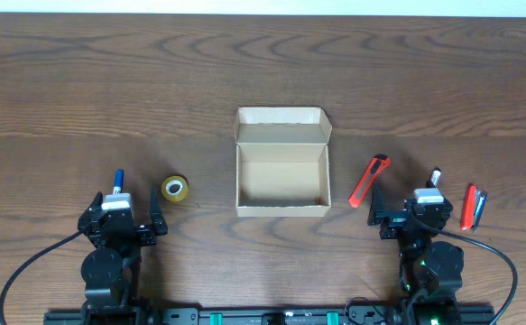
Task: Pack container
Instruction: 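Move the right gripper toward the orange box cutter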
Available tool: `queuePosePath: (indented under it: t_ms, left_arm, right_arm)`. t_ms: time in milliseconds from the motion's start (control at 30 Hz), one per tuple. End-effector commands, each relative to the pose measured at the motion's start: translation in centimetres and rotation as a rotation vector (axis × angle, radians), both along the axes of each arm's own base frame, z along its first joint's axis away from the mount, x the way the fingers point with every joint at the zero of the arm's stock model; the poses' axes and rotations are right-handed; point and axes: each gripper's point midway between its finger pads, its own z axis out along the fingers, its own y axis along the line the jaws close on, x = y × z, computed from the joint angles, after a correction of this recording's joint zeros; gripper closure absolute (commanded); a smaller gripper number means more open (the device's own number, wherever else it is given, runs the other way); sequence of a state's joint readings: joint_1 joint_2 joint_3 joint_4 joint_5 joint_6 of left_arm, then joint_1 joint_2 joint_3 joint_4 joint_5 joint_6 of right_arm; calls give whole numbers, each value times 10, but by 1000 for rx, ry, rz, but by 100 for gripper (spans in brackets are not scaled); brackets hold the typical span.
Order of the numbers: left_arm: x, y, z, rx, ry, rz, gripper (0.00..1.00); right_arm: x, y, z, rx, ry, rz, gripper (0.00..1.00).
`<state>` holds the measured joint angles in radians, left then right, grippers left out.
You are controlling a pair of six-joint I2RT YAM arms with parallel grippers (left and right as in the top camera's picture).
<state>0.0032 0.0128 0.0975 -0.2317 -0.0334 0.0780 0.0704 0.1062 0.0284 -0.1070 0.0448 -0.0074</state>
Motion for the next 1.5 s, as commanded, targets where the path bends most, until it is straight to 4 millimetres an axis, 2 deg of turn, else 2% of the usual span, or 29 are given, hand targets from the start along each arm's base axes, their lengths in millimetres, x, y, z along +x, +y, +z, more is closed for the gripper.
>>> queuePosePath:
  t_ms: [0,833,1100,1267,1367,1467]
  left_arm:
    - [-1,1,-13,-5,34,8,5]
    - [-1,1,-13,-5,34,8,5]
    - [-1,1,-13,-5,34,8,5]
    - [-1,1,-13,-5,34,8,5]
    - [-1,1,-13,-4,34,8,5]
    - [-1,1,-13,-5,34,8,5]
  right_arm:
    - [0,-3,-1,13,-4,-18,1]
    - [0,-3,-1,14,-4,-16,1]
    - [2,-3,4,80,-4,-28,1]
    - [17,-8,12,80,85,-43,1]
    - [41,-9,18,49,197,-10,1]
    - [78,-9,30,68,337,29,1]
